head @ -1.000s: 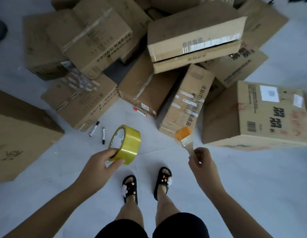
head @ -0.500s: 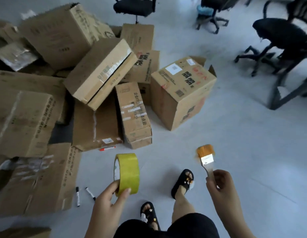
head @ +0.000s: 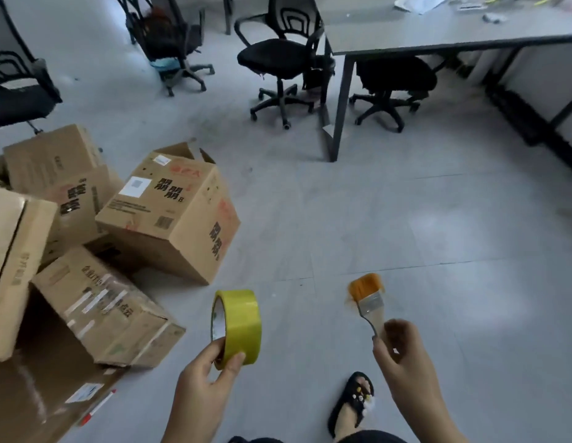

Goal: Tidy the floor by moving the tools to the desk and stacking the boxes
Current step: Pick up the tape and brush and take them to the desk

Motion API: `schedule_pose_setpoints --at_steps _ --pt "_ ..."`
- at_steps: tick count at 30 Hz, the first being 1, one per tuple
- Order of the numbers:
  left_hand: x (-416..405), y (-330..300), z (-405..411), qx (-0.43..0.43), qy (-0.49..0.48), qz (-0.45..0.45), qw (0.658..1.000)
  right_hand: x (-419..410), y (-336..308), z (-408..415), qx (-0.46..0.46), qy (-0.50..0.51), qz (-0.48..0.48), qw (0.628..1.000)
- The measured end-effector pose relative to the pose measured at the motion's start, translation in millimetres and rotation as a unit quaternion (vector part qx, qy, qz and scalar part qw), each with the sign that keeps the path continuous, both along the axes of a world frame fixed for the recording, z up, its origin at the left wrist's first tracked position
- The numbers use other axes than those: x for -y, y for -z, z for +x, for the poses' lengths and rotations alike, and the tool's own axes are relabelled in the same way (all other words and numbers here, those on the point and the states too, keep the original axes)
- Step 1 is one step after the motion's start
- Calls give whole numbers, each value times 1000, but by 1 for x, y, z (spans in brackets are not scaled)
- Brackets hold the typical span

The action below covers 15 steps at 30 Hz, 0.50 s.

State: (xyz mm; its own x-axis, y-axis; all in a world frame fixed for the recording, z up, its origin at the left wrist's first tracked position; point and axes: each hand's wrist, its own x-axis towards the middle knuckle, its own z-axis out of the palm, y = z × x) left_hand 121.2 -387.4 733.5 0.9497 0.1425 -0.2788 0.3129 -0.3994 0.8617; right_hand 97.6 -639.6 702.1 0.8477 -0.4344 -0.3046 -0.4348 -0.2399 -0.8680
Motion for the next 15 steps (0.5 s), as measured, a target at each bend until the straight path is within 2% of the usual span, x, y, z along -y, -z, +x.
schedule_pose_setpoints --at_steps 8,15 --pt "185 -3 71 23 94 -7 995 162 -5 36 18 67 -37 997" --pt "276 -1 138 32 157 -19 987 243 -1 85 17 110 -27 993"
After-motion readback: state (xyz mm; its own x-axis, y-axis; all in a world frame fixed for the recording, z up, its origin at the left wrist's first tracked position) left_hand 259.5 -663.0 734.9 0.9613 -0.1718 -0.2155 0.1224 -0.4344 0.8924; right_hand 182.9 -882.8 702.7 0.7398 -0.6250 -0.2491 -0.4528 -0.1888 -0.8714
